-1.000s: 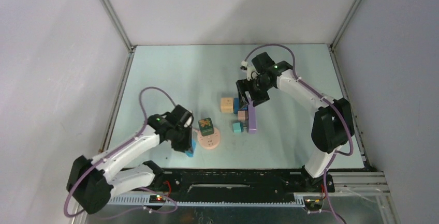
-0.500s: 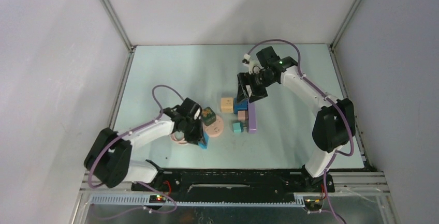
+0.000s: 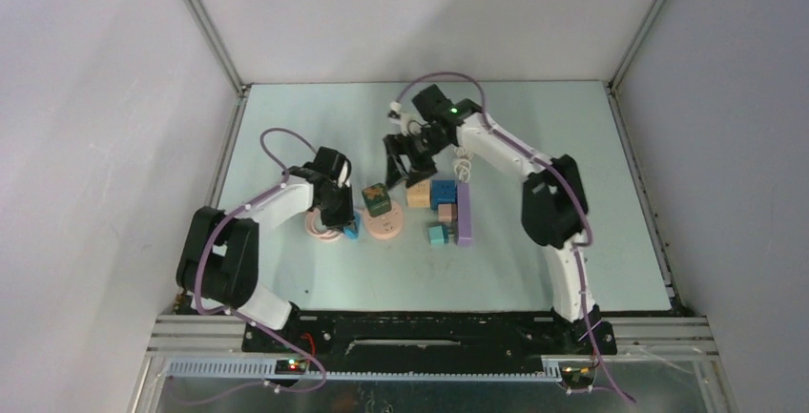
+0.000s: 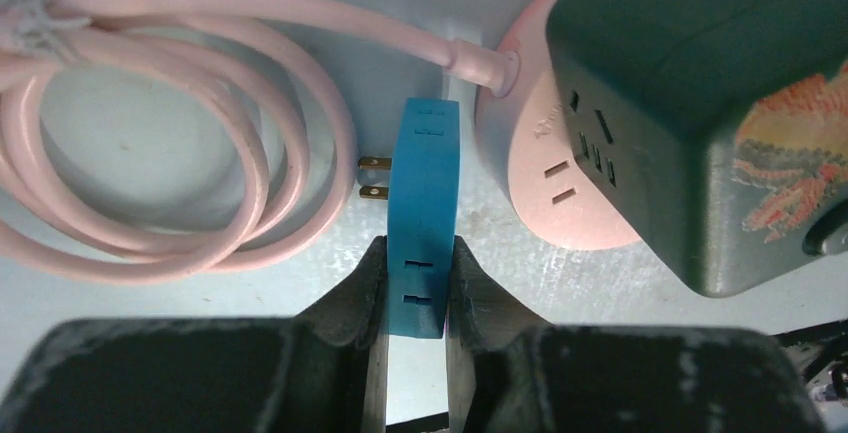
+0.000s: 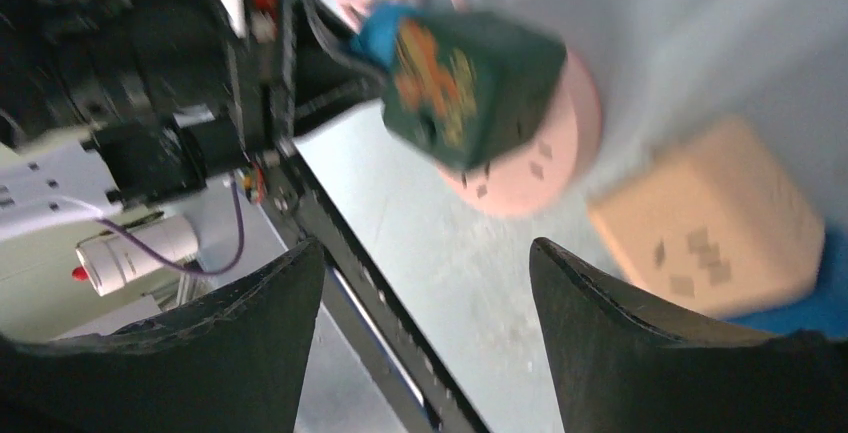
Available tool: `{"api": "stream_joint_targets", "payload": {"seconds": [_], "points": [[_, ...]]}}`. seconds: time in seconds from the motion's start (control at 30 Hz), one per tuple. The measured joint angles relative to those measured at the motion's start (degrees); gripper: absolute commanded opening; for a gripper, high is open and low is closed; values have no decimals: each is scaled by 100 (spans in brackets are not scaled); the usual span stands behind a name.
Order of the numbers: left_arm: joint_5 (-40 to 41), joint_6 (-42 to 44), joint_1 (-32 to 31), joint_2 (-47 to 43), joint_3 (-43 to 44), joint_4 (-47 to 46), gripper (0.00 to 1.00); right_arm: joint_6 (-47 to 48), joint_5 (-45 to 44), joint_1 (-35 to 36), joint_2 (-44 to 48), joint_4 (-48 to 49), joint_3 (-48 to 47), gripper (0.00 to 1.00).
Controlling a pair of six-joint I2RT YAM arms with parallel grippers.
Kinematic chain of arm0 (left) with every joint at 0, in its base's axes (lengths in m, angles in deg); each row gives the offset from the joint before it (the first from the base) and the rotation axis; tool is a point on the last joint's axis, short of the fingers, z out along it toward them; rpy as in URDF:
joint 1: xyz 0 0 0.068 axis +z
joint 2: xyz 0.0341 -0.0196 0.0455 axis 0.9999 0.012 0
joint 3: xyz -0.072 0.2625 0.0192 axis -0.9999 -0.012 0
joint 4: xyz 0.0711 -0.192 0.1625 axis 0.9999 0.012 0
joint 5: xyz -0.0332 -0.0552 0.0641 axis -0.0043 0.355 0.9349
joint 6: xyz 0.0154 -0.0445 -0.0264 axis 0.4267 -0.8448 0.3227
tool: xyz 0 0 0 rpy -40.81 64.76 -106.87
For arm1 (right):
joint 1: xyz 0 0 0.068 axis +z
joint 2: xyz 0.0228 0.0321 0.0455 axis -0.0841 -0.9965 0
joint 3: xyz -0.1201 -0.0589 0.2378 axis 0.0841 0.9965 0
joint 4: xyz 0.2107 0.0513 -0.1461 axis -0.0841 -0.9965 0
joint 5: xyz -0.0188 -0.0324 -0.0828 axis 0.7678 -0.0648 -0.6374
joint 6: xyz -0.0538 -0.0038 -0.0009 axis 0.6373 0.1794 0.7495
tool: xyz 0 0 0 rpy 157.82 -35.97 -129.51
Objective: Insert the plug
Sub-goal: Move the socket to the center of the board.
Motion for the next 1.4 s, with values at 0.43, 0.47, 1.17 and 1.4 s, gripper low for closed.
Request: {"api": "stream_joint_targets", "payload": {"seconds": [0.43, 0.47, 1.17, 1.4], "points": [[361, 640, 767, 1602, 1947, 520, 0, -527, 258, -61, -933, 328, -946, 77], [413, 721, 776, 1884, 2339, 625, 0, -542, 256, -151, -772, 339, -662, 77], [-103, 63, 1021, -1777, 1394, -531, 0, -841, 446, -586, 179, 621, -533, 79], [-925, -2144, 1049, -3397, -2096, -2953, 0, -951, 778, -586, -162, 859, -721, 81]]}}
